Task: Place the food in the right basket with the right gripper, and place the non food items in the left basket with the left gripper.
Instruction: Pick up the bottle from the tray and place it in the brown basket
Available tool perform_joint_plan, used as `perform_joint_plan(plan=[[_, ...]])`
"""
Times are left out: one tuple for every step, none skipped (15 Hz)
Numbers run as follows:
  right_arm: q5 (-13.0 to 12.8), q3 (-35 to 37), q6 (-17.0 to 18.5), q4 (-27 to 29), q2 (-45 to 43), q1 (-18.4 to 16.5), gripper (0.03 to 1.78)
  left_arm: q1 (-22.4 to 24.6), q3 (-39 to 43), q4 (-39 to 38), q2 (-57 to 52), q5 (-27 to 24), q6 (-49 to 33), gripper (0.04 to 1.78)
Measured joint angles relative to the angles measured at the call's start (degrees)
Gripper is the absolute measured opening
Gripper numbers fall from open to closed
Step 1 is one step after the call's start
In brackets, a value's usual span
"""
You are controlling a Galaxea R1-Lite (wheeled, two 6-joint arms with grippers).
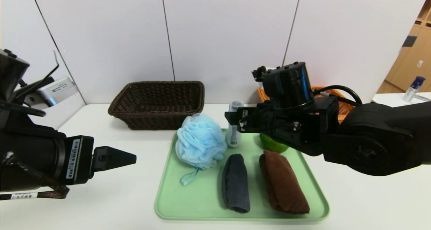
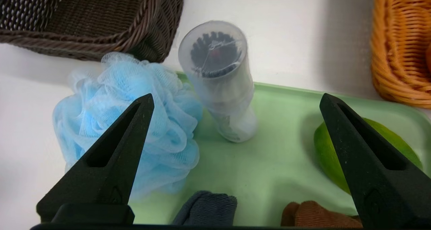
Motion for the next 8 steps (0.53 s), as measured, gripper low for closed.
perform_joint_plan(plan=[[-0.24, 0.0, -0.05, -0.09, 0.41, 0.37, 1.7, 0.04, 0.15, 0.2, -0.63, -0.02, 0.01, 1.69], [-0.5, 0.0, -0.06, -0.15, 0.74, 0.5, 1.7, 0.11, 0.2, 0.22, -1.13, 0.0, 0.0, 1.69], [-0.63, 0.0, -0.06, -0.12, 1.02, 0.5, 1.7, 0.11, 0.23, 0.26, -1.51, 0.05, 0.04, 1.69], [-0.66, 0.0, -0.05, -0.12, 1.27, 0.48, 1.7, 0.11, 0.26, 0.24, -1.84, 0.02, 0.06, 1.69], [-0.69, -0.02, 0.0, -0.17, 1.55, 0.41, 1.7, 0.11, 0.26, 0.24, -2.07, -0.02, 0.12, 1.69], [-0.77, -0.13, 0.02, -0.65, 1.84, 0.45, 1.7, 0.11, 0.3, 0.24, -2.29, 0.0, 0.12, 1.69], [-0.83, -0.22, 0.05, -1.66, 2.12, 0.44, 1.7, 0.11, 0.34, 0.24, -2.51, -0.02, 0.12, 1.69], [-0.99, -0.24, 0.02, -2.55, 2.47, 0.37, 1.7, 0.11, 0.34, 0.33, -2.71, -0.02, 0.09, 1.69]])
